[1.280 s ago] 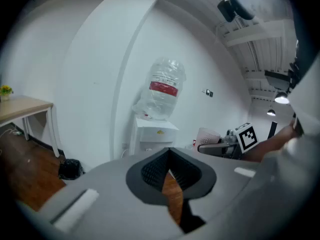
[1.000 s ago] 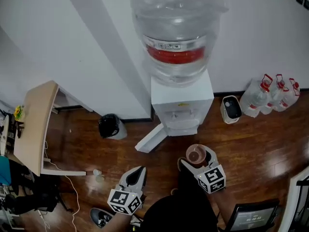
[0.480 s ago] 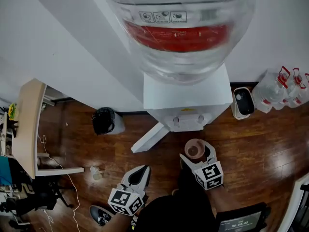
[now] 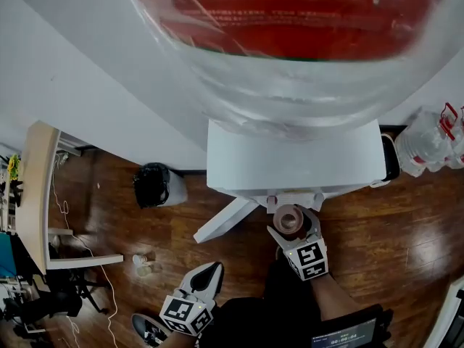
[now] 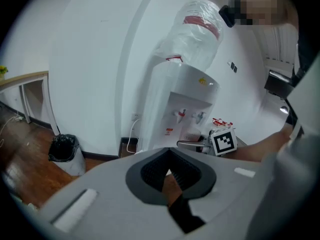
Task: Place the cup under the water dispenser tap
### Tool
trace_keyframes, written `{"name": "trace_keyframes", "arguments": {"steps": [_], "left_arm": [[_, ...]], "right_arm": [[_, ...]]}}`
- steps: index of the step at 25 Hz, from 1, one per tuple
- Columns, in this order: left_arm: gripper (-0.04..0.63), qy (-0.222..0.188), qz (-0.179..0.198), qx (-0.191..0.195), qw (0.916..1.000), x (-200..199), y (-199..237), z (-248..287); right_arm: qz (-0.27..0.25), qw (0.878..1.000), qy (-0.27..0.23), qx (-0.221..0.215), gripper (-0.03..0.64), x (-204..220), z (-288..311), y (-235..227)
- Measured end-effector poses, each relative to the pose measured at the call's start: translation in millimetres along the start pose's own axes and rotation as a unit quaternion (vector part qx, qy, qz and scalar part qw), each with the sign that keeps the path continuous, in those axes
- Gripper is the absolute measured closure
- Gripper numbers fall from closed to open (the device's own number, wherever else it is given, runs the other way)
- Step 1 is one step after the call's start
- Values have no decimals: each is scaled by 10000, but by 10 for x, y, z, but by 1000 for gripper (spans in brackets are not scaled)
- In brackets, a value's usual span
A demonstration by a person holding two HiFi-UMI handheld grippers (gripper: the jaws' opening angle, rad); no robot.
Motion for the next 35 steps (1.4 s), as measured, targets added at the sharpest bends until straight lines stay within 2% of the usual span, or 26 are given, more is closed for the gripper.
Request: {"name": "trace_keyframes", "arguments": {"steps": [6,15,22,29,32,33,35], "left_arm": [[525,32,-62,-83,9999,204,198,106],[525,201,-65,-27,9998,341,224,188],[525,87,-179,122,9997,442,225,192],[525,289,-315,142,9990,456,205,238],[525,310,-287,98,9991,429,187,185],[525,291,-294,65,9991,426,168,157],[524,257,-289,23,9992,413,124,99]], "right_arm": [[-217,9998,-29,45,236,205,485,-44],[-412,9986,-336,76,241,334,732,19],[-163,9985,-429,286,241,405,862,-15],[-171,9985,-372,362,239,413,914,-38],[-218,9991,-198,307,200,450,911,-2],[-138,9993,-140,303,163,475,899,-7],[70,9993,-70,353,147,513,857,-59]]}}
Point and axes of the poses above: the fingertips, and each gripper's own axes: z forward along the fingers, y to its left, x out of its underside, the point moved 6 cm from there along -z, backward along the fingers, and after that the axes turned 4 degrees about x, right-handed, at the moved point
